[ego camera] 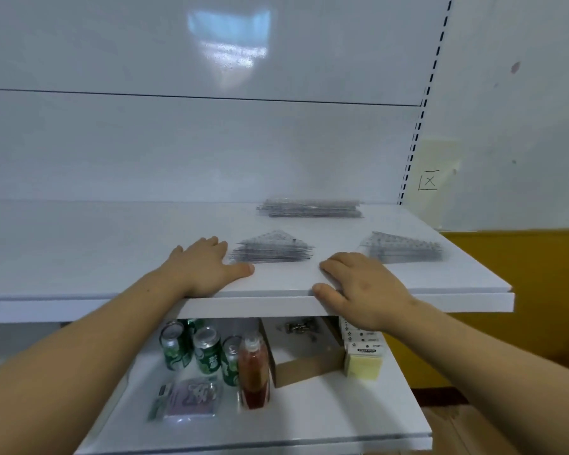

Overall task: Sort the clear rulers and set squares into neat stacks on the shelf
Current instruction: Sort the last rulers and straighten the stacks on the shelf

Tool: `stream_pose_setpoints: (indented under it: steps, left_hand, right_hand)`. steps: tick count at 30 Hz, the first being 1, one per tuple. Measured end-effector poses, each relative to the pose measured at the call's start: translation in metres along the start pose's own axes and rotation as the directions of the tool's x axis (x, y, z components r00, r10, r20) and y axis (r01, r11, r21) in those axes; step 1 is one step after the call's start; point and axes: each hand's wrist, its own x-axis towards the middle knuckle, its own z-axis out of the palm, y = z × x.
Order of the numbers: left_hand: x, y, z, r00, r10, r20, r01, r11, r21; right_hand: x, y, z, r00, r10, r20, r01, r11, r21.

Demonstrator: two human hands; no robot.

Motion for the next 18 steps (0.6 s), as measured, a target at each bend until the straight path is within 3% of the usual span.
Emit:
stream_pose_setpoints:
  steps: [4, 9, 18]
  left_hand:
    - [-0.007, 0.000, -0.007, 1.000, 0.021, 0.009, -0.020, 0.996, -0.089]
    - [-0.023, -0.028, -0.019, 0.999, 0.030, 0.027, -0.025, 0.980, -0.197]
    - [-0.104, -0.225, -0.033, 0.983, -0.182, 0.007, 0.179, 0.963, -0.203]
  right_hand:
    - [0.008, -0.006, -0.011, 0.998, 0.045, -0.038, -0.043, 0.997, 0.071]
    - [0.048, -0.039, -0.040, 0.999, 0.029, -0.016, -0.028, 0.999, 0.026]
    - [0.155, -0.221, -0.043, 0.992, -0.102, 0.078, 0.100, 0.995, 0.030]
